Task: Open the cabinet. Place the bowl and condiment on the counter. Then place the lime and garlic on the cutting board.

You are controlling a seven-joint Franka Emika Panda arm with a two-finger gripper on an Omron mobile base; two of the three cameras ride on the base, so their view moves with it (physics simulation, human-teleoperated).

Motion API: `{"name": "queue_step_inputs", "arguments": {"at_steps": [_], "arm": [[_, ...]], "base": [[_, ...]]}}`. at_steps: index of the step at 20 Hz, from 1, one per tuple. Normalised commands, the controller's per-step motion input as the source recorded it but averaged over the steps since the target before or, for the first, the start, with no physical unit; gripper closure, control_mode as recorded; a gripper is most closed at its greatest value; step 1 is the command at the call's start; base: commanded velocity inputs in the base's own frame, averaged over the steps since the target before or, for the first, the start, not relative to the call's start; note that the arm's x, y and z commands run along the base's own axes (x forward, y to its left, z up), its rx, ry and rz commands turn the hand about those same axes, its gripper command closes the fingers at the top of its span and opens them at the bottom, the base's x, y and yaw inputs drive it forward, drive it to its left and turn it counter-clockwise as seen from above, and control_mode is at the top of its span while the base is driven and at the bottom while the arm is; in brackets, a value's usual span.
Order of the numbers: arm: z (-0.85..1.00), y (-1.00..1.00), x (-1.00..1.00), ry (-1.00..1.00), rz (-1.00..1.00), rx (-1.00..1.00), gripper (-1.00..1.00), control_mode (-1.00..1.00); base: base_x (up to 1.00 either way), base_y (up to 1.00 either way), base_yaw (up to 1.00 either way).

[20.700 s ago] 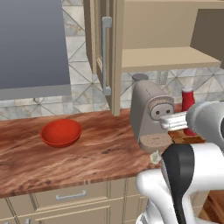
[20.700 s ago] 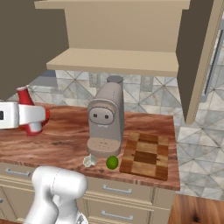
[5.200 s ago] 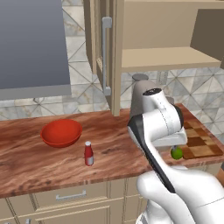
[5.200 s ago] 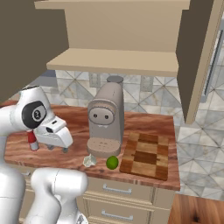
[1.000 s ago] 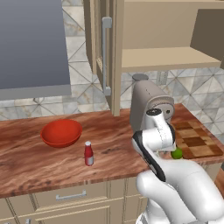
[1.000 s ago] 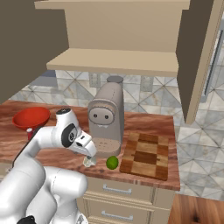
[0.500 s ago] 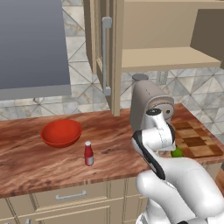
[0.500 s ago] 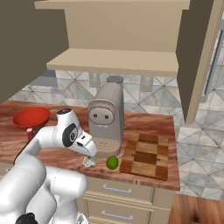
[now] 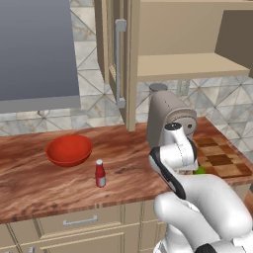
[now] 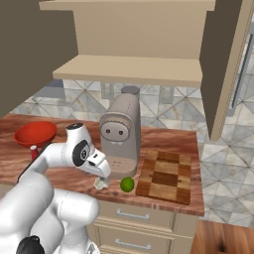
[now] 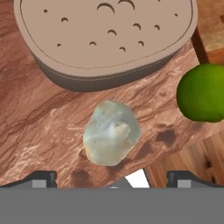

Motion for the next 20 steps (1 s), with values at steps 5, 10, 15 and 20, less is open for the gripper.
{"name": "queue_step_inputs", "arguments": {"at_steps": [5, 10, 15, 20], "arm": [[-0.27, -0.03, 0.00, 0.02, 0.00, 0.00, -1.00, -1.00], [-0.31, -0.02, 0.01, 0.04, 0.00, 0.00, -1.00, -1.00], [-0.24, -0.01, 0.00, 0.01, 0.00, 0.00, -1.00, -1.00], [-0.22, -0.01, 0.00, 0.00, 0.00, 0.00, -1.00, -1.00]], "base": [[0.00, 0.00, 0.00], [0.00, 0.00, 0.00], [0.00, 0.00, 0.00], [0.00, 0.00, 0.00]]}}
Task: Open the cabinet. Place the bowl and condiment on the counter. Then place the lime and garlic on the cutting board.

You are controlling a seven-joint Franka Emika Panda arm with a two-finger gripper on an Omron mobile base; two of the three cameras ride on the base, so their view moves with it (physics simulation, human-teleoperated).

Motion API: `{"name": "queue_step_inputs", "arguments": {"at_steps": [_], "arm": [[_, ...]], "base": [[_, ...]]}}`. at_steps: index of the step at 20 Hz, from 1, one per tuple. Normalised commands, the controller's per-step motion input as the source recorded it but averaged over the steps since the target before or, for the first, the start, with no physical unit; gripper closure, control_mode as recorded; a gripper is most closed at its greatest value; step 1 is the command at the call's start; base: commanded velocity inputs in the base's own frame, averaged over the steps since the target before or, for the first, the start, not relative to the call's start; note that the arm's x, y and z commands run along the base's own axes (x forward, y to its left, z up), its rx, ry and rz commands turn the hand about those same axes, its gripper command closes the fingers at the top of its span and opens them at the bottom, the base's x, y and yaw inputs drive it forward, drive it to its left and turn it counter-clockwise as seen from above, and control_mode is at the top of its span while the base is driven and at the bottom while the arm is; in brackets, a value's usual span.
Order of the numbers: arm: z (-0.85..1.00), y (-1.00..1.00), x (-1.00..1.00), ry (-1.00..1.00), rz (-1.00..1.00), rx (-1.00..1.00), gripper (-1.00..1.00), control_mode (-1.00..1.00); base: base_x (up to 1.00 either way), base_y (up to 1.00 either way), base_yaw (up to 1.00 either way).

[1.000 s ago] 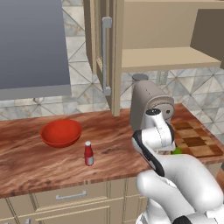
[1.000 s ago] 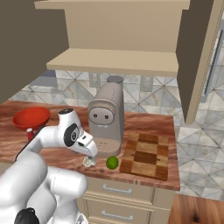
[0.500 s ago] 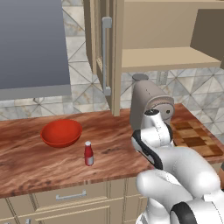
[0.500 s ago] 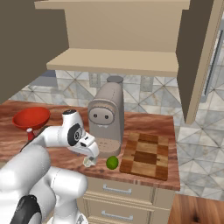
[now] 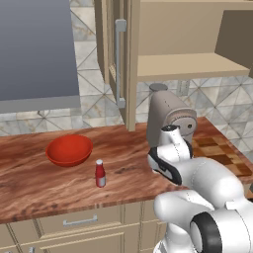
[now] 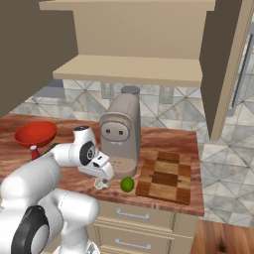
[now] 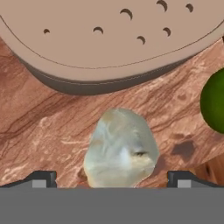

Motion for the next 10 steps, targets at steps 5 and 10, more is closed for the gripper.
{"name": "queue_step_inputs", "arguments": {"at_steps": [5, 10], "arm": [[-0.21, -0.07, 0.00, 0.01, 0.00, 0.00, -1.00, -1.00], [-0.22, -0.12, 0.00, 0.00, 0.00, 0.00, -1.00, -1.00]], "base": [[0.00, 0.00, 0.00], [0.00, 0.00, 0.00]]}}
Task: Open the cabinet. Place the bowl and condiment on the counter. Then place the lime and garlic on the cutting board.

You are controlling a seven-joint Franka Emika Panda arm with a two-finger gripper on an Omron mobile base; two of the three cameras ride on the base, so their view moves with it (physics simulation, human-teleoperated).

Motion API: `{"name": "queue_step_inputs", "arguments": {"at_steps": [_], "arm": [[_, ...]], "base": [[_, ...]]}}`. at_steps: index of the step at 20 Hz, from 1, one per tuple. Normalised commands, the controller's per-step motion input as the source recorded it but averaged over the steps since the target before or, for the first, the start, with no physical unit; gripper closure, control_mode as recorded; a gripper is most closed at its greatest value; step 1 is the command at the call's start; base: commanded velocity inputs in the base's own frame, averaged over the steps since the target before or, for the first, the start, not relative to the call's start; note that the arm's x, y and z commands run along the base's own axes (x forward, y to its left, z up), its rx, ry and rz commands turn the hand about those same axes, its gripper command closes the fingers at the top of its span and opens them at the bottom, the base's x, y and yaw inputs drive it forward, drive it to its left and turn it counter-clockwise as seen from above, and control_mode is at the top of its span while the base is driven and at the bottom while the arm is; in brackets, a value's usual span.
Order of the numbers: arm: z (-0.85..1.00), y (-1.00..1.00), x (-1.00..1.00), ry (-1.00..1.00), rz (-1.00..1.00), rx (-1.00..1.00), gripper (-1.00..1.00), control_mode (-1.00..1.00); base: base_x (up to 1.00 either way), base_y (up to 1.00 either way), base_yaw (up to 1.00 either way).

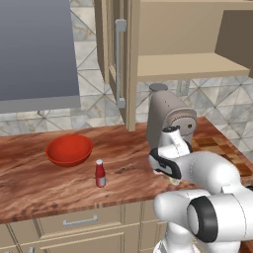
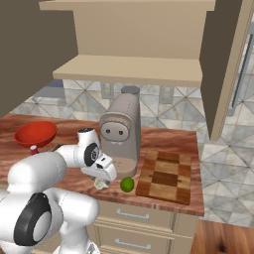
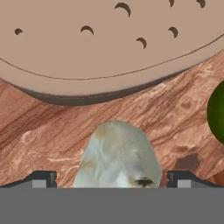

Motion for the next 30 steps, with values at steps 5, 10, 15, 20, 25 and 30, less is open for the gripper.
{"name": "queue_step_inputs", "arguments": {"at_steps": [5, 10, 15, 20, 25, 30], "arm": [[-0.20, -0.02, 0.00, 0.04, 0.00, 0.00, -1.00, -1.00], [-0.15, 0.00, -0.08, 0.03, -0.02, 0.00, -1.00, -1.00], [-0.16, 0.00, -0.41, 0.01, -0.06, 0.00, 1.00, -1.00], [-0.32, 0.00, -0.84, 0.00, -0.08, 0.00, 1.00, -1.00], [-0.21, 0.00, -0.56, -0.03, -0.08, 0.00, 1.00, -1.00], [0.05, 0.00, -0.03, -0.30, -0.12, -0.03, 1.00, -1.00]], "base": [[0.00, 0.00, 0.00], [0.00, 0.00, 0.00], [0.00, 0.00, 0.00], [0.00, 0.00, 0.00], [0.00, 0.00, 0.00], [0.00, 0.00, 0.00]]}}
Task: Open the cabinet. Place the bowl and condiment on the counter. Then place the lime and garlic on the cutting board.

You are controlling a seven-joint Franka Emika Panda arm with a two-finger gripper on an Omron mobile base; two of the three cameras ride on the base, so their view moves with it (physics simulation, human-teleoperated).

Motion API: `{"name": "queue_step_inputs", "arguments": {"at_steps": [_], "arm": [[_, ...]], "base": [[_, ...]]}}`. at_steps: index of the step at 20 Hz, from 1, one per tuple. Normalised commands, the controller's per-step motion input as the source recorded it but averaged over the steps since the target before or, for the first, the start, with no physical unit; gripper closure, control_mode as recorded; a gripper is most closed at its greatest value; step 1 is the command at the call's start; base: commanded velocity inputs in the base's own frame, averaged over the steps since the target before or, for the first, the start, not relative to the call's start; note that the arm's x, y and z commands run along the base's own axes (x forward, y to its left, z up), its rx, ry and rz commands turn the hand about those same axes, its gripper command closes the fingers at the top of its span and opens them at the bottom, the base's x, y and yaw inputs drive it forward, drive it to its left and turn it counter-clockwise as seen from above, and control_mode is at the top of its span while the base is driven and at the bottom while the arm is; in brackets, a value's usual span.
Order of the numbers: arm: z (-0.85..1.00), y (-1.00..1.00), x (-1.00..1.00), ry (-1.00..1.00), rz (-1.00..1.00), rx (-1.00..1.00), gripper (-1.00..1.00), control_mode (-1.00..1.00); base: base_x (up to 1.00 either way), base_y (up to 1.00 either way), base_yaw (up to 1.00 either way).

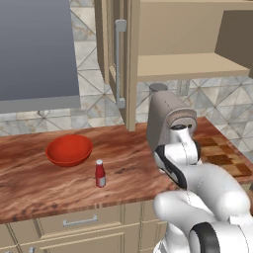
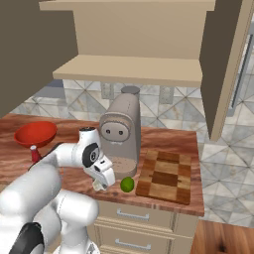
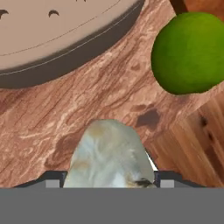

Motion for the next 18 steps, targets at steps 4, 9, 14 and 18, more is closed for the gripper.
{"name": "queue_step_inputs", "arguments": {"at_steps": [4, 9, 14, 18], "arm": [[0.19, 0.00, -0.35, -0.33, -0.15, -0.01, 1.00, -1.00], [0.48, -0.06, -0.73, -0.27, -0.18, 0.00, 1.00, -1.00], [0.66, -0.26, -0.77, -0.23, -0.20, 0.00, 1.00, -1.00], [0.65, -0.51, -0.40, -0.20, -0.21, 0.00, 1.00, -1.00]], "base": [[0.00, 0.00, 0.00], [0.00, 0.00, 0.00], [0.00, 0.00, 0.00], [0.00, 0.00, 0.00]]}}
